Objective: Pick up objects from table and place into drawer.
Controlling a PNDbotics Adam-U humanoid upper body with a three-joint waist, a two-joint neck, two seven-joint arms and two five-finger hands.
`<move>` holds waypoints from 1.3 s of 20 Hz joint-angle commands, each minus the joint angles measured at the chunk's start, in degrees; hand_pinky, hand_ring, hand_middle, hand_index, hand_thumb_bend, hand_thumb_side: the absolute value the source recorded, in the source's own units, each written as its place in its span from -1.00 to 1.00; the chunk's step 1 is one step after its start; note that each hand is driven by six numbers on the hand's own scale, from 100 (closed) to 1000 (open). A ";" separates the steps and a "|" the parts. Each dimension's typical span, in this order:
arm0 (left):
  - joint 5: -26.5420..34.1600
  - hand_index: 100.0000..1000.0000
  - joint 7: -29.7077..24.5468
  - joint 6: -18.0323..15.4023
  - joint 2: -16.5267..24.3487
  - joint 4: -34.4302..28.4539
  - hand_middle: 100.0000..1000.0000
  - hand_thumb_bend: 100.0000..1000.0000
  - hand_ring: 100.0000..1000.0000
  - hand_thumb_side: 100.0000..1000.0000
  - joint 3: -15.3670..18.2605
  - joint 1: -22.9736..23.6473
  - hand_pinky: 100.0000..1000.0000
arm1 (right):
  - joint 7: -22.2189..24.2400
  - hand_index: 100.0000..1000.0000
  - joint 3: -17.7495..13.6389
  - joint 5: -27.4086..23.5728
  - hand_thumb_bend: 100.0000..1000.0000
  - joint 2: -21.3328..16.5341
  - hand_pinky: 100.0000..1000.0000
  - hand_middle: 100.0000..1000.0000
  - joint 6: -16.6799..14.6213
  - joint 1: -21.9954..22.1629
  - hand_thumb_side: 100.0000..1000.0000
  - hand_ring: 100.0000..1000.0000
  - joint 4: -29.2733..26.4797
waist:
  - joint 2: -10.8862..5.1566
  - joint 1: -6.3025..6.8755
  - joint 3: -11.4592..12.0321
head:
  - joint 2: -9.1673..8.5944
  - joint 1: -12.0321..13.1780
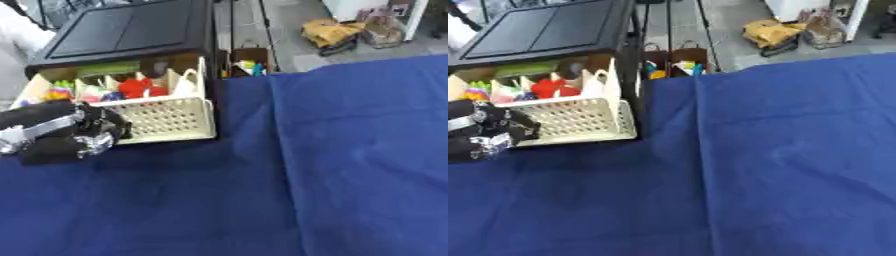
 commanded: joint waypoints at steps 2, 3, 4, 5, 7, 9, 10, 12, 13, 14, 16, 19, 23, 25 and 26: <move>-2.10 0.86 1.50 -0.55 2.45 1.28 0.26 -1.00 -0.36 1.00 1.60 -0.63 -0.84 | 0.11 0.33 -0.24 -0.05 -0.88 -0.52 -0.11 -0.07 -0.01 -0.83 0.29 0.18 -0.84 | -0.75 -0.19 0.03 | -0.11 0.06; -2.49 0.86 1.77 -0.70 2.50 1.60 0.26 -1.00 -0.35 1.00 1.71 -0.56 -0.84 | 0.11 0.33 -0.24 -0.05 -0.87 -0.50 -0.11 -0.07 -0.02 -0.86 0.28 0.18 -0.84 | -0.72 -0.19 0.03 | -0.13 0.03; -2.75 0.86 2.00 -0.82 2.51 1.93 0.26 -1.00 -0.36 1.00 1.79 -0.55 -0.85 | 0.14 0.33 -0.21 -0.05 -0.88 -0.48 -0.11 -0.07 -0.03 -0.87 0.29 0.18 -0.84 | -0.69 -0.20 0.01 | -0.17 0.02; -2.83 0.87 2.18 -0.93 2.49 2.26 0.26 -1.00 -0.36 1.00 1.84 -0.59 -0.85 | 0.18 0.33 -0.19 -0.06 -0.88 -0.47 -0.11 -0.07 -0.03 -0.89 0.29 0.18 -0.84 | -0.66 -0.21 -0.03 | -0.23 0.04; -2.71 0.87 2.45 -1.11 2.46 2.76 0.27 -1.00 -0.36 1.00 1.88 -0.80 -0.85 | 0.20 0.32 -0.20 -0.06 -0.88 -0.43 -0.11 -0.07 -0.03 -0.96 0.29 0.18 -0.84 | -0.57 -0.24 -0.14 | -0.37 0.10; -2.49 0.87 2.74 -1.21 2.46 3.31 0.27 -1.00 -0.36 1.00 1.95 -1.04 -0.86 | 0.23 0.32 -0.17 -0.10 -0.88 -0.43 -0.11 -0.07 -0.04 -1.02 0.29 0.18 -0.84 | -0.52 -0.26 -0.27 | -0.50 0.20; -2.38 0.86 2.88 -1.24 2.48 3.66 0.26 -1.00 -0.36 1.00 1.97 -1.16 -0.86 | 0.23 0.32 -0.16 -0.13 -0.88 -0.42 -0.12 -0.07 -0.04 -1.05 0.29 0.18 -0.84 | -0.50 -0.26 -0.35 | -0.57 0.26; -2.11 0.87 3.12 -1.36 2.42 4.39 0.27 -1.00 -0.36 1.00 2.02 -1.41 -0.86 | 0.19 0.32 -0.17 -0.13 -0.88 -0.41 -0.12 -0.07 -0.05 -1.11 0.29 0.18 -0.84 | -0.44 -0.23 -0.53 | -0.72 0.41; -1.89 0.87 3.25 -1.47 2.34 4.73 0.26 -1.00 -0.36 1.00 2.05 -1.57 -0.86 | 0.19 0.32 -0.17 -0.13 -0.88 -0.40 -0.12 -0.07 -0.06 -1.13 0.29 0.18 -0.84 | -0.40 -0.21 -0.63 | -0.83 0.48; -1.57 0.87 3.36 -1.63 2.25 5.08 0.26 -1.00 -0.37 1.00 2.05 -1.74 -0.87 | 0.21 0.32 -0.16 -0.14 -0.89 -0.37 -0.12 -0.07 -0.07 -1.17 0.29 0.18 -0.84 | -0.36 -0.19 -0.73 | -0.92 0.55; -0.43 0.87 3.44 -1.98 2.01 5.63 0.24 -1.00 -0.38 1.00 1.95 -2.10 -0.89 | 0.29 0.32 -0.12 -0.16 -0.88 -0.36 -0.12 -0.07 -0.11 -1.22 0.29 0.17 -0.84 | -0.29 -0.14 -0.94 | -1.06 0.67; 1.74 0.88 3.24 -2.17 1.81 5.93 0.24 -1.00 -0.39 1.00 1.76 -2.81 -0.91 | 0.30 0.32 -0.16 -0.13 -0.89 -0.29 -0.12 -0.07 -0.05 -1.21 0.28 0.17 -0.84 | -0.22 -0.05 -1.15 | -1.15 0.87; 4.90 0.90 2.37 -1.95 1.56 5.46 0.24 -1.00 -0.40 1.00 1.42 -3.62 -0.93 | 0.34 0.32 -0.17 -0.11 -0.90 -0.19 -0.12 -0.07 0.10 -1.21 0.28 0.17 -0.84 | -0.12 0.11 -1.34 | -1.25 1.14; 5.89 0.90 2.05 -1.63 1.58 5.32 0.24 -1.00 -0.40 1.00 1.39 -3.92 -0.93 | 0.38 0.32 -0.15 -0.13 -0.89 -0.15 -0.12 -0.07 0.08 -1.23 0.28 0.17 -0.84 | -0.10 0.18 -1.39 | -1.31 1.19; 6.12 0.90 1.96 -1.52 1.60 5.28 0.24 -1.00 -0.40 1.00 1.39 -3.99 -0.93 | 0.38 0.32 -0.15 -0.14 -0.89 -0.14 -0.12 -0.07 0.07 -1.23 0.28 0.17 -0.84 | -0.10 0.20 -1.40 | -1.32 1.20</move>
